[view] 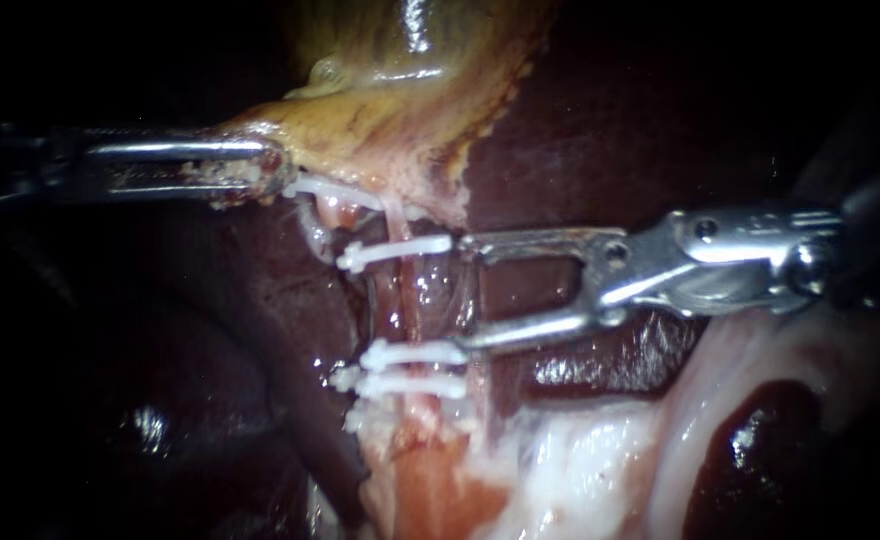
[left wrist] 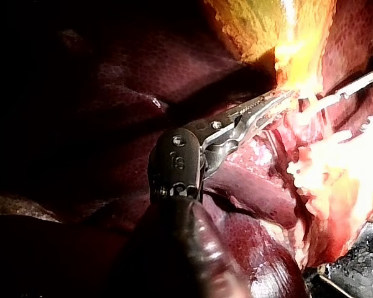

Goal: Going back third clip right tube

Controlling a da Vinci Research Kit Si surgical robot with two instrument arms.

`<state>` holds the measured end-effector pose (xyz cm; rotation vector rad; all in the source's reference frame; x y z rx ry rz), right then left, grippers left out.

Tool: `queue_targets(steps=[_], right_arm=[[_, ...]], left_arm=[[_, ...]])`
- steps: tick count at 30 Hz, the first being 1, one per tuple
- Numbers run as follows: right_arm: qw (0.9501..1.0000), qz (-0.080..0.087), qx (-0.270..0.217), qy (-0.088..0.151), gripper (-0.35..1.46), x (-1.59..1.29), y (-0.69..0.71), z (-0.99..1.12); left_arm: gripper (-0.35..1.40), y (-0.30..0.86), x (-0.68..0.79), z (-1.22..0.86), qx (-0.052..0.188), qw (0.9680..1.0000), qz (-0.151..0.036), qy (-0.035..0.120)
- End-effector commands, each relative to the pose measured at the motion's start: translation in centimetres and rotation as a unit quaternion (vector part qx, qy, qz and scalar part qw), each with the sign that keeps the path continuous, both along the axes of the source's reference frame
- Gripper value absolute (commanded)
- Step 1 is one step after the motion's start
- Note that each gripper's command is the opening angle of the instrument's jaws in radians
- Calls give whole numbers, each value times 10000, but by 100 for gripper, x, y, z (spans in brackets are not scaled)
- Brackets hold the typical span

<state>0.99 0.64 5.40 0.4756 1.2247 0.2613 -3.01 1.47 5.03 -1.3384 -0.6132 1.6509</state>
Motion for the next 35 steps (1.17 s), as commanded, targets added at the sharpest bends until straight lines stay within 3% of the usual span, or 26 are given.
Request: queue_targets(steps=[1, 5, 11, 25, 35], right_arm=[[10000, -49, -19, -37, 50, -5, -1, -2], [9995, -161, -156, -231, 50, -24, -3, -7], [9988, 107, -286, -388, 50, -35, 5, -13], [9987, 102, -300, -393, 50, -40, 6, -16], [9987, 96, -300, -390, 50, -41, 5, -18]], left_arm=[[-35, 0, 0, 0, -1, 10000, 0, 0], [-35, 0, 0, 0, -1, 10000, 0, 0], [-35, 0, -5, 3, -8, 10000, -12, 9], [-35, -8, -45, 51, -108, 9999, 2, 13], [-35, -9, -49, 55, -114, 9999, 18, 21]])
